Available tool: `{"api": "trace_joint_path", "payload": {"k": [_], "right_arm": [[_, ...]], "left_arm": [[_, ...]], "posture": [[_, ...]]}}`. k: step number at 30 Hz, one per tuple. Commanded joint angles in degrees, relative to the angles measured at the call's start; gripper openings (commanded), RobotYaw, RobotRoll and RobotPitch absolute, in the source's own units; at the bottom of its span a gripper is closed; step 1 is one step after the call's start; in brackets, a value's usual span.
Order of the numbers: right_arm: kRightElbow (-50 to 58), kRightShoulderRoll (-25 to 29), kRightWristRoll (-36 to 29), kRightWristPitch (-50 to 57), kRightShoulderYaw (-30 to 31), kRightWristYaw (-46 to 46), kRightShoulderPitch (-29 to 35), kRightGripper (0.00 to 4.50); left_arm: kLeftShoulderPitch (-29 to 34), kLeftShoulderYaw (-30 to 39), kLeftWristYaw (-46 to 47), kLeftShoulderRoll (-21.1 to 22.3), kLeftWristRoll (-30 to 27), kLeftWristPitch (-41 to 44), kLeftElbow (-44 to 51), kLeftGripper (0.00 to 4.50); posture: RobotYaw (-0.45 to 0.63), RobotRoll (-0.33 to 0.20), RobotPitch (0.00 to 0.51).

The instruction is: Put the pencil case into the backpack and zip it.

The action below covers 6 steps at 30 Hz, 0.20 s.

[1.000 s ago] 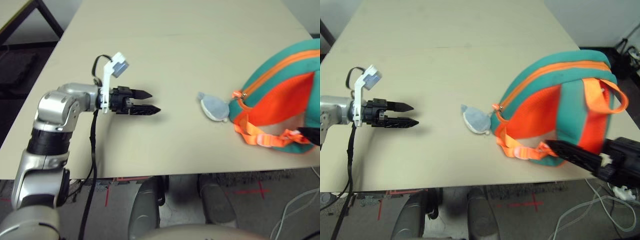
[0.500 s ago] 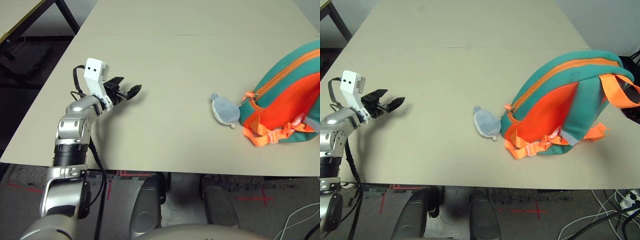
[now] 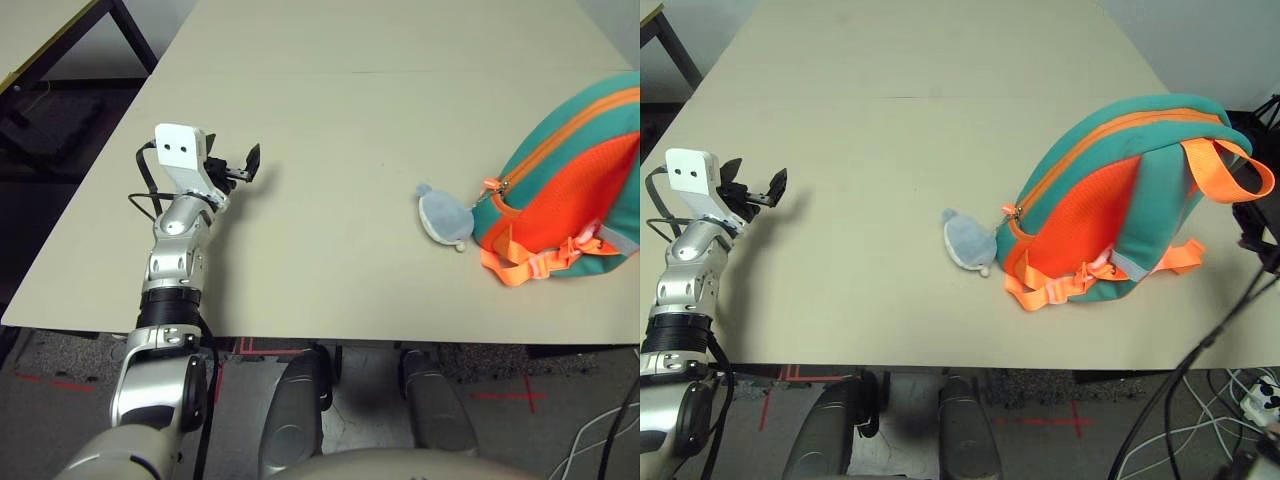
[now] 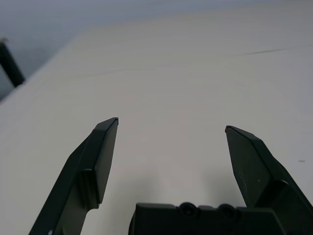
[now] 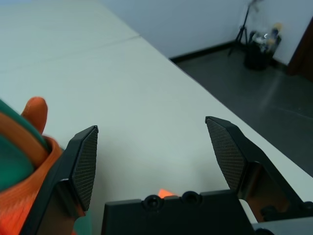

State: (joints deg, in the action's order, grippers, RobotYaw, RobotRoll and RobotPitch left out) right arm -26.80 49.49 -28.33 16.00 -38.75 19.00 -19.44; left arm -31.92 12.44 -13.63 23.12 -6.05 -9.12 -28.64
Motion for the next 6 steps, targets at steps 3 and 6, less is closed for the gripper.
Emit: {"api": "trace_joint_path", "payload": {"k": [3, 6], "right_arm": [[-7.28, -3.67, 3.29, -8.45, 1.48, -0.82, -2.31, 4.49], [-8.14, -4.60, 4.02, -9.86, 2.61, 0.18, -2.35, 4.49]], "left_arm": [[5.51, 0.59, 5.89, -0.52, 3.80, -10.14, -3.65, 4.48], [6.82, 0.86, 8.10, -0.43, 4.39, -12.32, -6.69, 4.48]], "posture": [[-0.04, 0.000, 0.242], [-0.04, 0.000, 0.238]]}}
